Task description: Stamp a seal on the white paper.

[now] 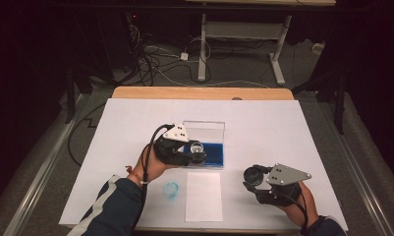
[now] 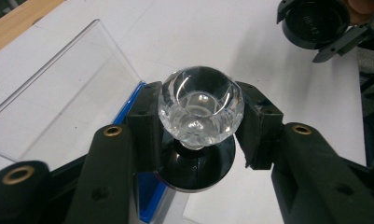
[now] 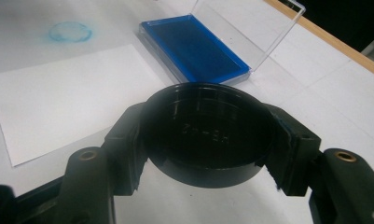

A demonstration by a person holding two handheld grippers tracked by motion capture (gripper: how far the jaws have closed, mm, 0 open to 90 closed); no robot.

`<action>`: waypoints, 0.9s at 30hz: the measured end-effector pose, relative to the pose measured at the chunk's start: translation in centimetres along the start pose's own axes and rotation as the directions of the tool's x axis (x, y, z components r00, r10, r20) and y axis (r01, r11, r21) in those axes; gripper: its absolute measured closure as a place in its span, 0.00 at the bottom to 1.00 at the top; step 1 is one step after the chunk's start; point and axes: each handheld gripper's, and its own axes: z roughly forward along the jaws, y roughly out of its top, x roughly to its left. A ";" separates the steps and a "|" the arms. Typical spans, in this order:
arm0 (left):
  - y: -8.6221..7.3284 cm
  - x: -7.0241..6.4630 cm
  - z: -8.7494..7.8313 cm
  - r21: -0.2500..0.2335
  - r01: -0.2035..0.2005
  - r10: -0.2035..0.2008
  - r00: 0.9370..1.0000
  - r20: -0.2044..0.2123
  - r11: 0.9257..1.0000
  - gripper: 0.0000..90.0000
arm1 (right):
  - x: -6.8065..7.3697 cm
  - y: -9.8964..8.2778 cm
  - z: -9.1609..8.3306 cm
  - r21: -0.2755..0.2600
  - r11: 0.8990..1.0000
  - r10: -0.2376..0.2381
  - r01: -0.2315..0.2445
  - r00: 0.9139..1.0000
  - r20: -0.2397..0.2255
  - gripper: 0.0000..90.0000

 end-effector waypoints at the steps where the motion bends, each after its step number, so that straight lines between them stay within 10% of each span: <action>1: 0.0 -0.2 0.0 0.004 -0.005 0.005 1.000 0.003 1.000 0.60 | 0.1 0.0 0.1 0.001 1.000 0.000 0.000 1.000 -0.003 0.43; 27: -3.1 -5.4 2.2 0.009 -0.051 0.049 0.993 0.108 0.999 0.60 | 0.6 -0.3 0.2 0.021 1.000 -0.015 0.016 1.000 -0.009 0.43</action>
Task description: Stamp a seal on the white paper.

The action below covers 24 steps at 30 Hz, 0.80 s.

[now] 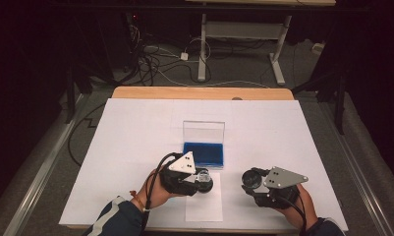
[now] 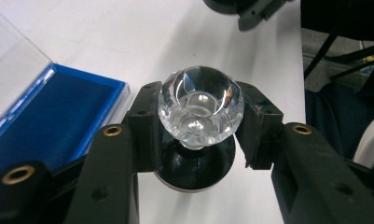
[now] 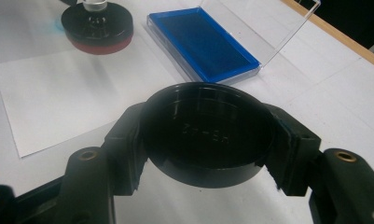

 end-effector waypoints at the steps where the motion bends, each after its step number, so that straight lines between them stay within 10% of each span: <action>1: -0.1 -0.1 0.1 0.004 -0.001 0.001 1.000 0.003 1.000 0.60 | 0.0 0.0 0.0 0.000 1.000 0.000 0.000 1.000 0.000 0.43; 24: -2.0 -0.6 2.3 0.029 -0.003 0.002 1.000 0.028 1.000 0.60 | 0.2 0.0 0.0 0.004 1.000 -0.006 0.006 1.000 -0.002 0.43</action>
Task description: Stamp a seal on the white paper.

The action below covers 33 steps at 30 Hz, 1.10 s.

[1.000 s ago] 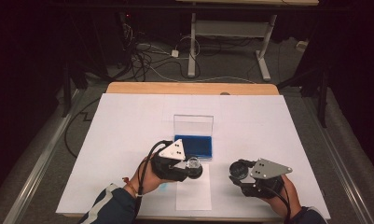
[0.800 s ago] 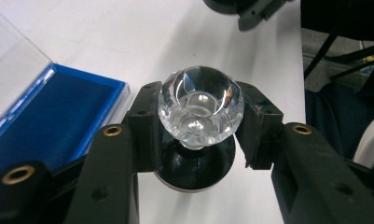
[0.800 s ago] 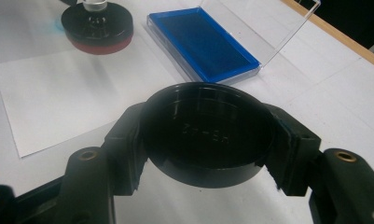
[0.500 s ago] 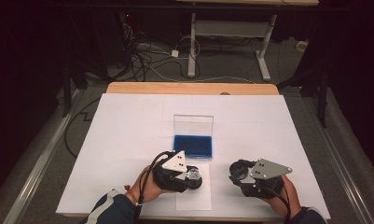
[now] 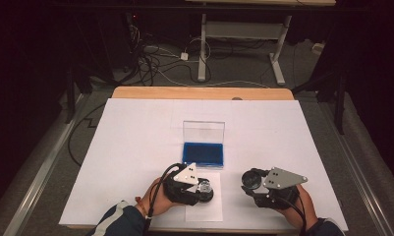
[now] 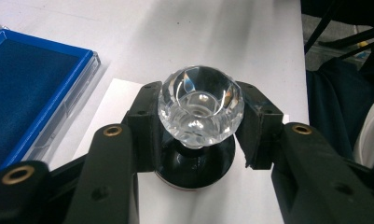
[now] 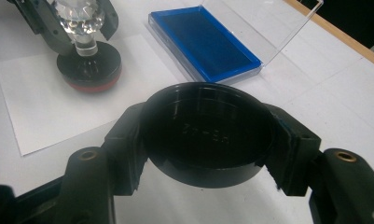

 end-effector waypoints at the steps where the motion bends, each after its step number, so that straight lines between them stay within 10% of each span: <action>1: 0.0 0.0 0.0 0.003 0.000 0.000 1.000 -0.006 1.000 0.60 | 0.0 0.0 0.0 0.001 1.000 -0.001 0.001 1.000 0.000 0.43; 33: -0.7 0.6 0.6 0.014 0.039 -0.039 0.999 0.013 0.999 0.60 | 0.1 0.0 0.0 0.004 1.000 -0.003 0.003 1.000 -0.003 0.43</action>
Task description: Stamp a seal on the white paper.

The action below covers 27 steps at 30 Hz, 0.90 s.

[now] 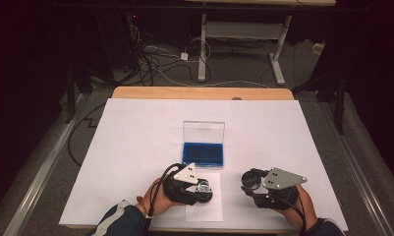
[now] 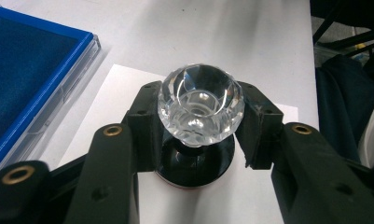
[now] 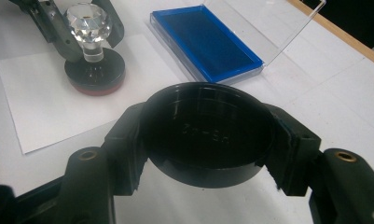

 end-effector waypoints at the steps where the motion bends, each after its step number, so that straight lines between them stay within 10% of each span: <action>1: 0.0 0.1 0.0 0.001 0.000 0.000 1.000 0.002 1.000 0.60 | 0.0 0.0 0.0 0.001 1.000 0.001 -0.001 1.000 0.000 0.43; 27: 0.3 0.1 0.0 0.029 0.013 -0.013 1.000 0.013 0.999 0.60 | 0.0 0.0 0.0 0.002 1.000 0.002 -0.002 1.000 -0.001 0.43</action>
